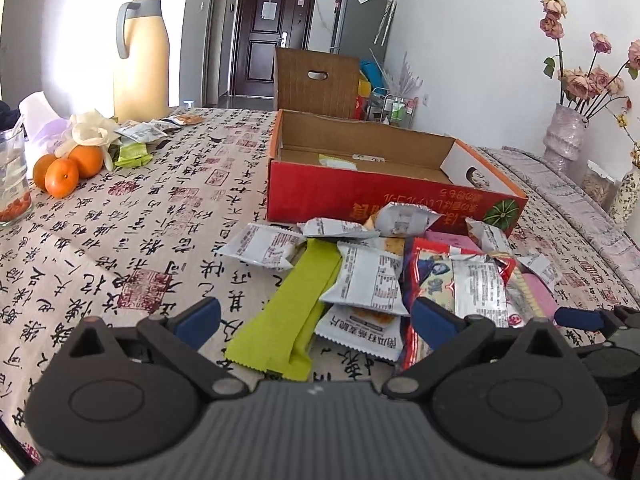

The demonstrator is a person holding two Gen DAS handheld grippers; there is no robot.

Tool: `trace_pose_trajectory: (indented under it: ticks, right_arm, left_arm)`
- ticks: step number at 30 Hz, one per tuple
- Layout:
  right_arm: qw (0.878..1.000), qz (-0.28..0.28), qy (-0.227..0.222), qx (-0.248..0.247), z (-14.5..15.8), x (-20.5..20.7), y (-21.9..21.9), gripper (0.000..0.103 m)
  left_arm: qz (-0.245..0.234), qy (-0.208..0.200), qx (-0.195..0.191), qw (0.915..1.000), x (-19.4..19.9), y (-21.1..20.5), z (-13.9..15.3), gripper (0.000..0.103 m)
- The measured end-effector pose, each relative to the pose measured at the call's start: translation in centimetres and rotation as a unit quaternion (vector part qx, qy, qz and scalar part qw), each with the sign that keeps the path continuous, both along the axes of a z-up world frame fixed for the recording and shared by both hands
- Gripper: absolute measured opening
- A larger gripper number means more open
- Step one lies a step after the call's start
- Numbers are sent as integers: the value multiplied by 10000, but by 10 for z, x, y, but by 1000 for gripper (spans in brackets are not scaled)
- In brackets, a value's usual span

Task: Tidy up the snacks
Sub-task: 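Grasp the green bar with the left tool while the right tool grasps the silver bag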

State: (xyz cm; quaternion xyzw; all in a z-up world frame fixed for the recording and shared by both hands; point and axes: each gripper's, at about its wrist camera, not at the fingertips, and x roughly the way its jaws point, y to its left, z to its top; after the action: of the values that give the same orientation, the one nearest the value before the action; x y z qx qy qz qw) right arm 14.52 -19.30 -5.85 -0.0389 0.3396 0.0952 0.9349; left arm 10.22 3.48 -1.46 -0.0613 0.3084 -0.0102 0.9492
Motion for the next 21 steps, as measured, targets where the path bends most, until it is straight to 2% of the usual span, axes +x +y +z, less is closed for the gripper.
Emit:
trace_pose_trajectory:
  ticks: [1,3,8,13,15,19,21]
  right_arm:
    - [10000,-14,-23,-57,-1,0,2,100]
    - [9998,-64,-114,-162,-2,-1,3,89]
    - [9994,-44,-234,-247,0,-6,0,70]
    - [9991,-7,-359,-202,4,-13,-5,61]
    - [9989,56,-460,-119,8,-16,-7,49]
    - [9986,132,-502,-40,13,-18,-11,48]
    - [9990,100,-432,-69,10,-16,-12,57]
  left_arm:
    - [0,7,-6,10000,0,0,0,103]
    - [1,23,-13,10000,1,1,-1,103]
    - [21,61,-27,10000,4,2,-4,103]
    - [54,101,-24,9999,5,4,-6,103]
    - [67,100,-19,9999,5,5,-6,103]
    - [111,131,-43,9998,6,7,-7,103]
    - [119,142,-50,9998,6,8,-7,103]
